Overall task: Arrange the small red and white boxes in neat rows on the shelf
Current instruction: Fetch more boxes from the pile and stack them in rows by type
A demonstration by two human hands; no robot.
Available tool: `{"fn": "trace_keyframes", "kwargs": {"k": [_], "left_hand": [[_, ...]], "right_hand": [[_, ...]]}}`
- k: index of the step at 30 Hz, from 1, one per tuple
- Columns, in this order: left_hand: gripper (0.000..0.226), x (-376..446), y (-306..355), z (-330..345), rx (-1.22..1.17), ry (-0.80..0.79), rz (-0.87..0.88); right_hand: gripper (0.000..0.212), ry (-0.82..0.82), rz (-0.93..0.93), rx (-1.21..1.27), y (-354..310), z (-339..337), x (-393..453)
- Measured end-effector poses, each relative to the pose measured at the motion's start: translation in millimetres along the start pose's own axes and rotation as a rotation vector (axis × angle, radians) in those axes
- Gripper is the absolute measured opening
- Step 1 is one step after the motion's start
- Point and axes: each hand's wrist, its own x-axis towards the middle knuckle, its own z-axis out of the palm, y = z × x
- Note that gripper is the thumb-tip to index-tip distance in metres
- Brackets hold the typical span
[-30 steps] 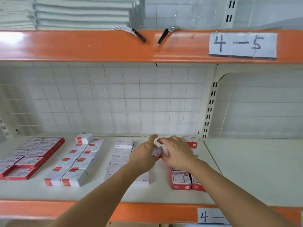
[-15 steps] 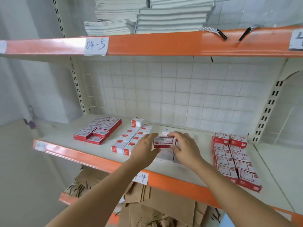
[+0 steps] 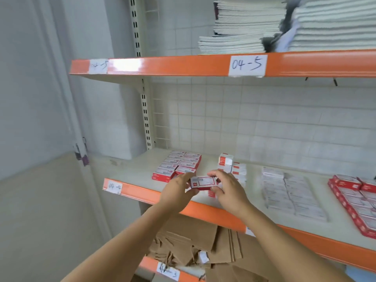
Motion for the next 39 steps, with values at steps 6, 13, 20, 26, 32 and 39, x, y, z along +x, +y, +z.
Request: {"fn": "trace_keyframes", "kwargs": {"k": [6, 13, 20, 26, 32, 39], "left_hand": [[0.027, 7, -27, -24, -1.209, 0.033, -0.436], [0.021, 26, -37, -28, -1.219, -0.090, -0.493], [0.028, 52, -47, -38, -0.731, -0.197, -0.326], [0.016, 64, -70, -32, -0.567, -0.203, -0.214], [0.041, 73, -102, -37, 0.187, 0.001, 0.079], [0.049, 74, -126, -38, 0.333, -0.088, 0.153]], "right_hand": [[0.037, 0.156, 0.070, 0.053, -41, 47, 8], [0.028, 0.202, -0.045, -0.106, -54, 62, 24], [0.054, 0.007, -0.213, -0.340, -44, 56, 51], [0.041, 0.016, -0.073, -0.297, -45, 73, 58], [0.042, 0.056, 0.154, -0.356, -44, 84, 66], [0.032, 0.015, 0.201, -0.402, -45, 100, 76]]}}
